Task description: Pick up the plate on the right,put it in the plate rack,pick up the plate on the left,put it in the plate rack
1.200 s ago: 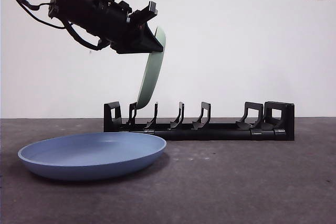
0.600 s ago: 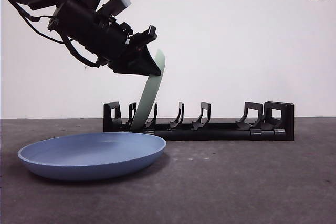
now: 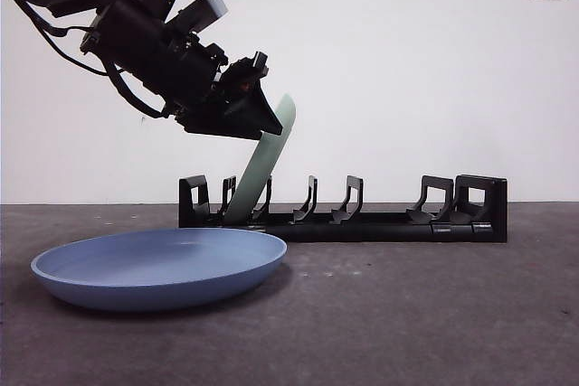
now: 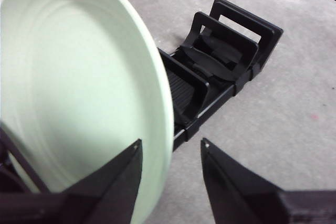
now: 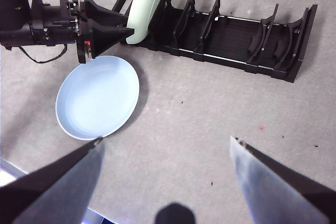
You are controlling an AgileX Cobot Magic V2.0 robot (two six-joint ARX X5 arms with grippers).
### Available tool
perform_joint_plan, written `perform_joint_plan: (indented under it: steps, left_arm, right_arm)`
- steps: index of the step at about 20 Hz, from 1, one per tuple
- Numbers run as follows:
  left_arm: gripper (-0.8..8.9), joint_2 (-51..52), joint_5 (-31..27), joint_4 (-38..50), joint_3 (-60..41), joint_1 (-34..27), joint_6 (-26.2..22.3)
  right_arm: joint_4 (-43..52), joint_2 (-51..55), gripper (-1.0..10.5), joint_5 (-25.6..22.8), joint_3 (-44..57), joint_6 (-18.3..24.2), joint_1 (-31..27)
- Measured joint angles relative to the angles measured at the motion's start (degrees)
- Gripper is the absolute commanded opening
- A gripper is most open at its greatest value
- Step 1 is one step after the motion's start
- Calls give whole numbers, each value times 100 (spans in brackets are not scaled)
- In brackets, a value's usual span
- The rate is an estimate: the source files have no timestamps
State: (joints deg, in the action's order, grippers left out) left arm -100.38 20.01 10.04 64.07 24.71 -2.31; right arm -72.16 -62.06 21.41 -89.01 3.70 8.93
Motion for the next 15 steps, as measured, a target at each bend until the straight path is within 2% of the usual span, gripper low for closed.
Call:
perform_joint_plan:
  steps: [4, 8, 13, 14, 15]
  left_arm:
    - [189, 79, 118, -240, 0, 0, 85]
    - [190, 728, 120, -511, 0, 0, 87]
    - [190, 1954, 120, -1703, 0, 0, 50]
    - [203, 2249, 120, -2020, 0, 0, -4]
    - [302, 2564, 120, -2350, 0, 0, -76]
  right_arm:
    - [0, 0, 409, 0, 0, 0, 0]
    - [0, -50, 409, 0, 0, 0, 0]
    - [63, -247, 409, 20, 0, 0, 0]
    - [142, -334, 409, 118, 0, 0, 0]
    - [221, -444, 409, 302, 0, 0, 0]
